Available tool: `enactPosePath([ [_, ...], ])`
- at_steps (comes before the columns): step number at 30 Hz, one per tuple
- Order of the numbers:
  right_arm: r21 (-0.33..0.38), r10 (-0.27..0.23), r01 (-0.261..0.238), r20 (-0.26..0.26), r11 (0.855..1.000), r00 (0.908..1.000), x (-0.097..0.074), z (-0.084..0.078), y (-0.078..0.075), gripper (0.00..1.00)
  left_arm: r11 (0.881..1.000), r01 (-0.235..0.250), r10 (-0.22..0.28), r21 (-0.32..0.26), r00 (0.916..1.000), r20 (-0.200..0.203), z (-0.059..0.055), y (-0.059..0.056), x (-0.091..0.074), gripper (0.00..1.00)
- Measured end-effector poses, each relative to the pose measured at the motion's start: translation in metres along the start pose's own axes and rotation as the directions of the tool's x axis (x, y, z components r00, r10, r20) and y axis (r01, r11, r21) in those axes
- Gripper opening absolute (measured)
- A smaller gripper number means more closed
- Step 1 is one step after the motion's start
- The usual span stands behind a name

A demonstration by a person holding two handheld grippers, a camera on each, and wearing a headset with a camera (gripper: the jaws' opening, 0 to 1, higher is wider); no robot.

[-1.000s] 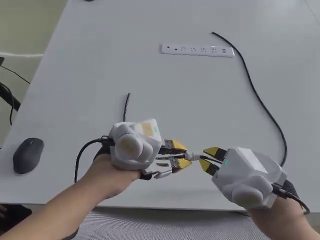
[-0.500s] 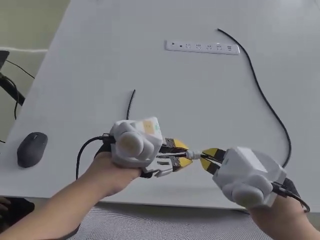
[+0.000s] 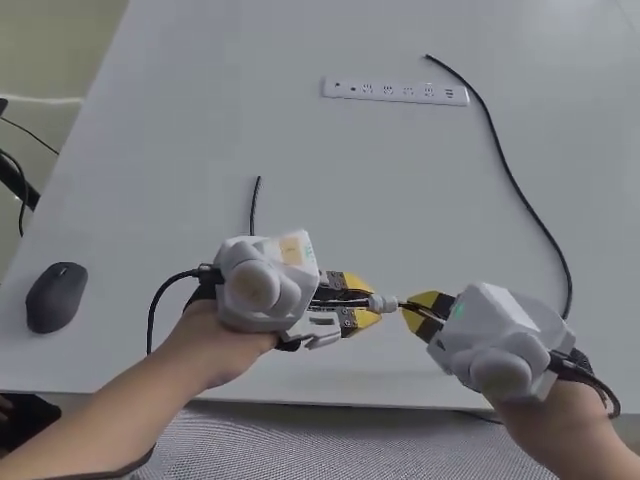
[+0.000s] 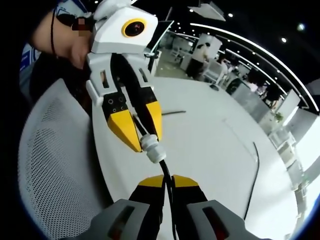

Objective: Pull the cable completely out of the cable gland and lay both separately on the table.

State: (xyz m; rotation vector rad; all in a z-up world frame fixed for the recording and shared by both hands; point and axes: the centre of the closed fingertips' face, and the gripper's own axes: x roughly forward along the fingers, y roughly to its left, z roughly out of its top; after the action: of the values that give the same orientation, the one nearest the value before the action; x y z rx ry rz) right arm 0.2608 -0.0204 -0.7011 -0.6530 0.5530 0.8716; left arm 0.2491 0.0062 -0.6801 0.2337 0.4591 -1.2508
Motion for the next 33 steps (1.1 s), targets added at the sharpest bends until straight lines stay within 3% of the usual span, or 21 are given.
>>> enactPosePath([
  [11, 0.119, -0.014, 0.016, -0.013, 0.993, 0.9998, 0.006, -0.016, -0.009, 0.0, 1.0, -0.007, 0.007, -0.008, 1.0, -0.005, -0.001, 0.005, -0.003, 0.15],
  [15, 0.244, -0.031, 0.038, -0.032, 0.969, 0.999, 0.007, -0.03, -0.015, 0.0, 1.0, -0.008, 0.008, -0.002, 1.0, -0.002, -0.001, 0.005, -0.003, 0.15],
  [17, 0.251, -0.038, 0.049, -0.048, 0.967, 0.9981, 0.008, -0.038, -0.018, 0.0, 1.0, -0.009, 0.009, -0.004, 1.0, -0.002, -0.001, 0.006, -0.003, 0.15],
  [19, 0.3, -0.04, 0.055, -0.058, 0.952, 0.9975, 0.009, -0.044, -0.018, 0.0, 1.0, -0.008, 0.008, -0.002, 0.9999, -0.006, -0.002, 0.005, -0.003, 0.15],
  [25, 0.448, -0.043, 0.078, -0.087, 0.891, 0.9952, 0.014, -0.061, -0.02, 0.0, 1.0, -0.016, 0.016, -0.001, 0.9999, -0.006, -0.002, 0.004, -0.003, 0.15],
  [31, 0.515, -0.059, 0.102, -0.1, 0.851, 0.9932, 0.016, -0.07, -0.023, 0.0, 1.0, -0.021, 0.021, 0.003, 0.9998, -0.005, -0.001, 0.006, -0.005, 0.15],
  [32, 0.54, -0.055, 0.103, -0.104, 0.835, 0.993, 0.017, -0.072, -0.022, 0.0, 1.0, -0.022, 0.022, 0.006, 0.9997, -0.007, -0.001, 0.006, -0.005, 0.15],
  [33, 0.545, -0.051, 0.098, -0.101, 0.832, 0.9936, 0.018, -0.072, -0.021, 0.0, 1.0, -0.023, 0.023, 0.006, 0.9997, -0.008, -0.001, 0.007, -0.005, 0.15],
])
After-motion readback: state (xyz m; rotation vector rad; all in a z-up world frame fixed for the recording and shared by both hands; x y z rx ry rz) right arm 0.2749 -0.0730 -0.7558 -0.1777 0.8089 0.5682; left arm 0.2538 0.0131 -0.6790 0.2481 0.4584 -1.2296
